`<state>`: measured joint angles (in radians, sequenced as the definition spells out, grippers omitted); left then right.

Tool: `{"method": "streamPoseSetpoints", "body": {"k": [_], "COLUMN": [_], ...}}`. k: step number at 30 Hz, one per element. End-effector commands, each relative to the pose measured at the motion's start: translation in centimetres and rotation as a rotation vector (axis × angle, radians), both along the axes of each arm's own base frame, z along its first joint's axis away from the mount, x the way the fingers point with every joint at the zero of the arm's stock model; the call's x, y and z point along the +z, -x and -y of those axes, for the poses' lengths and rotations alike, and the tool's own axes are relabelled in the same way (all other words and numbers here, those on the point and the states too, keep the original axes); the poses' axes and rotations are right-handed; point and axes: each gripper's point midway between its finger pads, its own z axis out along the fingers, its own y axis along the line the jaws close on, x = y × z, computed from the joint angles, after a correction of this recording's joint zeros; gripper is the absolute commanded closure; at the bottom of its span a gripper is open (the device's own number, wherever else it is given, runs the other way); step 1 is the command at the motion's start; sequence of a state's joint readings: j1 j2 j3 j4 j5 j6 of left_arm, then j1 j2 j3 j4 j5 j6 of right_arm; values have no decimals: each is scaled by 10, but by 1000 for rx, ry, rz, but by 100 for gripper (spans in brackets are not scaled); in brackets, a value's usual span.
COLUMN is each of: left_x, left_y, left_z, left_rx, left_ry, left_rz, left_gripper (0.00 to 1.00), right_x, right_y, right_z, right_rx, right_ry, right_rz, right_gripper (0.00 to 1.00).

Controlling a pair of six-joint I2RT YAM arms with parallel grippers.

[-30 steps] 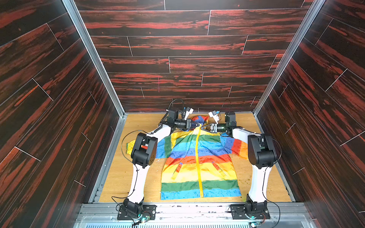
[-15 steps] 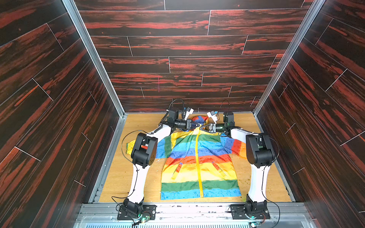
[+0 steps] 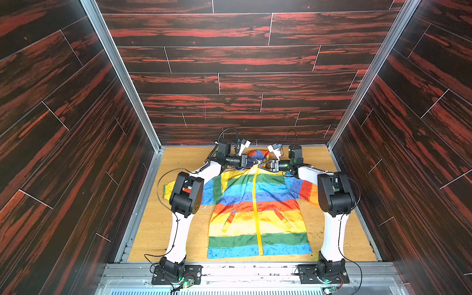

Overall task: Unzip the jacket
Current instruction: Unzip the zipper on the jacket.

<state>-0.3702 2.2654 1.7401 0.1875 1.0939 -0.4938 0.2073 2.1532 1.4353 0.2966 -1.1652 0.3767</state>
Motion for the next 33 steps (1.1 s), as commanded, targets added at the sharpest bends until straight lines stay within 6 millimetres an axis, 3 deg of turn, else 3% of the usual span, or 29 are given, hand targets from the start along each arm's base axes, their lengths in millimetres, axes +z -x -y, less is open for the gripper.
{"method": "streamPoseSetpoints", "body": {"k": [1,5,16,26,33], "left_x": [43,42,38,28,32], "left_y": [8,8,6,-4,-11], "left_z": [1,1,-1,-5,-9], "left_rx": [-26,-26,-15,42,86], "left_ry": [36,29,4,-49,-45], "left_rz": [94,93,89,80,81], "left_gripper": [100,100,100,100,100], "right_x": [-15,-17,-27,-35,-38], "right_y": [-4,-7,-25,-34,-24], "right_z": [-2,1,20,40,46], "right_rx": [-14,-61,-316,-589,-615], "right_ry": [27,71,334,778,862], "right_rz": [-12,4,88,227,266], "right_gripper": [91,100,100,100,100]}}
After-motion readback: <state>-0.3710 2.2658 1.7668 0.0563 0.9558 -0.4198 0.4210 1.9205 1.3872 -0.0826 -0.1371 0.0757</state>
